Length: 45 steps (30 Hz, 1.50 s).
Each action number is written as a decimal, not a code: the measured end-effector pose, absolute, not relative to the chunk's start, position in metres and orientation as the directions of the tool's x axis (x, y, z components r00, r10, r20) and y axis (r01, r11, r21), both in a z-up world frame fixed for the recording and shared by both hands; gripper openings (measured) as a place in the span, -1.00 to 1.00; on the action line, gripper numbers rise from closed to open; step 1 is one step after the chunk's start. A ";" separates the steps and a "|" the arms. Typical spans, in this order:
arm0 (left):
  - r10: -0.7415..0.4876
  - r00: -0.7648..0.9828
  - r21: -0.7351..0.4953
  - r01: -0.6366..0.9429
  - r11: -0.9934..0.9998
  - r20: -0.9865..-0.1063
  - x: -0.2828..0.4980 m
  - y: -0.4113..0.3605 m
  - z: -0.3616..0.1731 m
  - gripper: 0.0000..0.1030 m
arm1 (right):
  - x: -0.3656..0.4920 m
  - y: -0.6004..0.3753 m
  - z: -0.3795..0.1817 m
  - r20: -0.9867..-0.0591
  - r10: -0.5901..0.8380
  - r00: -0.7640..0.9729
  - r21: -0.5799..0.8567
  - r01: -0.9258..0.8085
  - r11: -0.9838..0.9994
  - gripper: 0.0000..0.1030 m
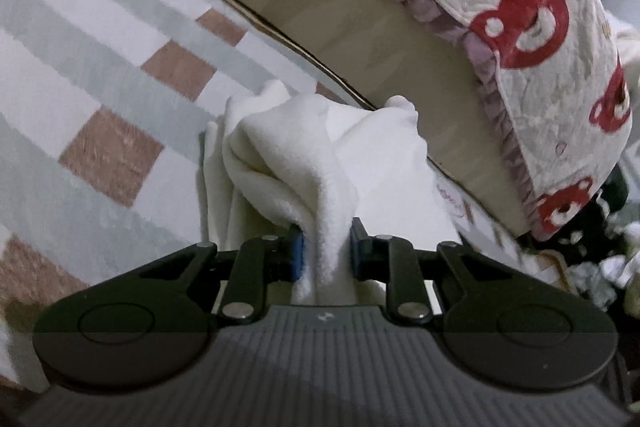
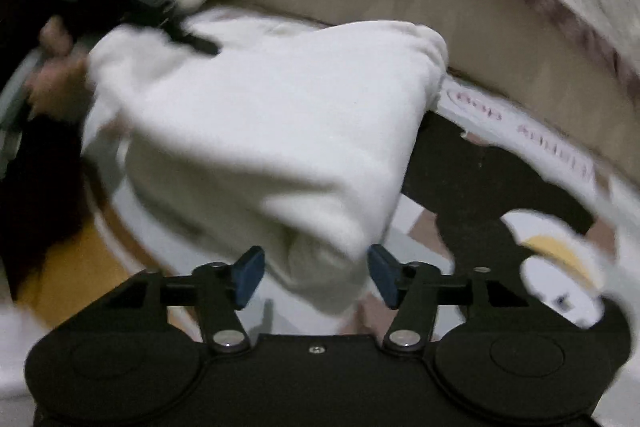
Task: Fold clothes
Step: 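Lift and carry the folded white jacket with both grippers across the mat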
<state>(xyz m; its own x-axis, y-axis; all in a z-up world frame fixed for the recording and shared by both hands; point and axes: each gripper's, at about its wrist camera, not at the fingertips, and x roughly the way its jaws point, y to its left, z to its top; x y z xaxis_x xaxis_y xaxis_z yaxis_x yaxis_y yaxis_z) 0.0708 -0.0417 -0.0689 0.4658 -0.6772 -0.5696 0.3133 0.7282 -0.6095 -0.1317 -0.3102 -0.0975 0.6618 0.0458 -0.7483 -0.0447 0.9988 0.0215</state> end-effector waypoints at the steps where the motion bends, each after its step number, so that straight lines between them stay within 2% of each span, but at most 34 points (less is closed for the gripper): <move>1: -0.669 0.469 -0.598 0.315 0.737 -0.577 0.070 -0.042 -0.068 -0.59 | -0.120 -0.314 -0.104 -0.754 0.033 0.656 0.042 -0.003 0.999 0.28; 2: -0.660 0.472 -0.587 0.316 0.746 -0.585 0.069 -0.043 -0.068 -0.59 | -0.112 -0.317 -0.110 -0.762 -0.002 0.648 0.029 0.036 0.999 0.07; 3: -0.649 0.474 -0.574 0.314 0.756 -0.595 0.068 -0.043 -0.067 -0.59 | -0.110 -0.320 -0.107 -0.751 0.003 0.660 0.045 0.047 0.998 -0.04; 4: -0.624 0.464 -0.558 0.289 0.778 -0.629 0.068 -0.043 -0.069 -0.58 | -0.110 -0.322 -0.103 -0.738 0.012 0.675 0.065 0.054 0.996 -0.31; 7: -0.624 0.433 -0.567 0.269 0.779 -0.651 0.071 -0.041 -0.075 -0.57 | -0.120 -0.325 -0.092 -0.708 -0.034 0.706 0.053 0.100 0.994 -0.43; 10: -0.626 0.419 -0.571 0.265 0.777 -0.658 0.074 -0.043 -0.081 -0.57 | -0.120 -0.334 -0.118 -0.764 -0.041 0.643 0.071 0.148 0.986 -0.44; 13: -0.594 0.446 -0.515 0.298 0.804 -0.669 0.072 -0.047 -0.076 -0.57 | -0.125 -0.333 -0.122 -0.760 -0.040 0.649 0.083 0.158 0.984 -0.44; 17: -0.561 0.530 -0.449 0.337 0.827 -0.636 0.064 -0.042 -0.049 -0.56 | -0.124 -0.326 -0.119 -0.766 -0.044 0.641 0.061 0.141 0.988 -0.45; 18: -0.508 0.590 -0.390 0.326 0.861 -0.627 0.059 -0.040 -0.039 -0.78 | -0.125 -0.326 -0.119 -0.767 -0.043 0.640 0.061 0.140 0.988 -0.45; 20: -0.392 0.700 -0.243 0.308 0.920 -0.597 0.049 -0.037 -0.018 -0.80 | -0.126 -0.326 -0.118 -0.771 -0.049 0.634 0.062 0.152 0.986 -0.45; 22: -0.464 0.695 -0.322 0.336 0.885 -0.549 0.048 -0.017 -0.001 -0.81 | -0.124 -0.332 -0.120 -0.773 -0.038 0.633 0.082 0.160 0.984 -0.44; 23: -0.568 0.637 -0.447 0.363 0.818 -0.521 0.050 -0.008 -0.001 -0.81 | -0.124 -0.335 -0.121 -0.771 -0.027 0.636 0.100 0.163 0.982 -0.44; 27: -0.735 0.482 -0.504 0.535 0.678 -0.478 0.031 -0.028 0.004 -0.80 | -0.125 -0.354 -0.126 -0.770 0.053 0.636 0.247 0.222 0.943 -0.44; 30: -0.723 0.382 -0.397 0.642 0.656 -0.576 0.014 -0.066 -0.007 -0.71 | -0.127 -0.349 -0.126 -0.765 0.045 0.643 0.211 0.185 0.960 -0.43; 32: -0.652 0.335 -0.344 0.640 0.687 -0.680 0.012 -0.085 -0.028 -0.71 | -0.128 -0.344 -0.125 -0.762 0.036 0.646 0.178 0.156 0.972 -0.42; 33: -0.605 0.329 -0.306 0.634 0.710 -0.725 0.012 -0.091 -0.037 -0.71 | -0.130 -0.342 -0.125 -0.762 0.034 0.647 0.164 0.143 0.976 -0.41; 35: -0.453 0.388 -0.140 0.615 0.776 -0.803 0.013 -0.097 -0.055 -0.77 | -0.132 -0.339 -0.125 -0.762 0.031 0.646 0.140 0.118 0.983 -0.41; 36: -0.371 0.417 -0.053 0.602 0.797 -0.830 0.014 -0.100 -0.064 -0.73 | -0.133 -0.339 -0.125 -0.764 0.031 0.645 0.130 0.107 0.986 -0.41; 37: -0.295 0.443 0.024 0.586 0.810 -0.847 0.015 -0.103 -0.072 -0.59 | -0.133 -0.339 -0.124 -0.768 0.041 0.639 0.135 0.099 0.986 -0.41; 38: -0.287 0.450 0.024 0.570 0.821 -0.846 0.016 -0.100 -0.072 -0.31 | -0.133 -0.339 -0.124 -0.773 0.053 0.632 0.142 0.091 0.986 -0.41; 40: -0.340 0.417 -0.074 0.536 0.841 -0.843 0.025 -0.085 -0.068 -0.32 | -0.134 -0.346 -0.122 -0.796 0.106 0.596 0.186 0.074 0.980 -0.42; 43: -0.364 0.464 -0.106 0.493 0.864 -0.807 0.034 -0.068 -0.062 -0.37 | -0.145 -0.365 -0.110 -0.796 0.180 0.578 0.231 0.016 0.973 -0.37; 45: -0.367 0.543 -0.087 0.472 0.877 -0.755 0.039 -0.063 -0.052 -0.37 | -0.153 -0.384 -0.093 -0.757 0.236 0.609 0.314 0.022 0.949 -0.32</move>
<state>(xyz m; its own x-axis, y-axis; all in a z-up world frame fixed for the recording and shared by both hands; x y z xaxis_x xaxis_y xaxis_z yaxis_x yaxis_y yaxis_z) 0.0387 -0.0626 -0.0517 0.5433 -0.3673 -0.7549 0.4725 0.8771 -0.0867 -0.1526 -0.3844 -0.0931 0.6094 0.2364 -0.7568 0.0218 0.9492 0.3140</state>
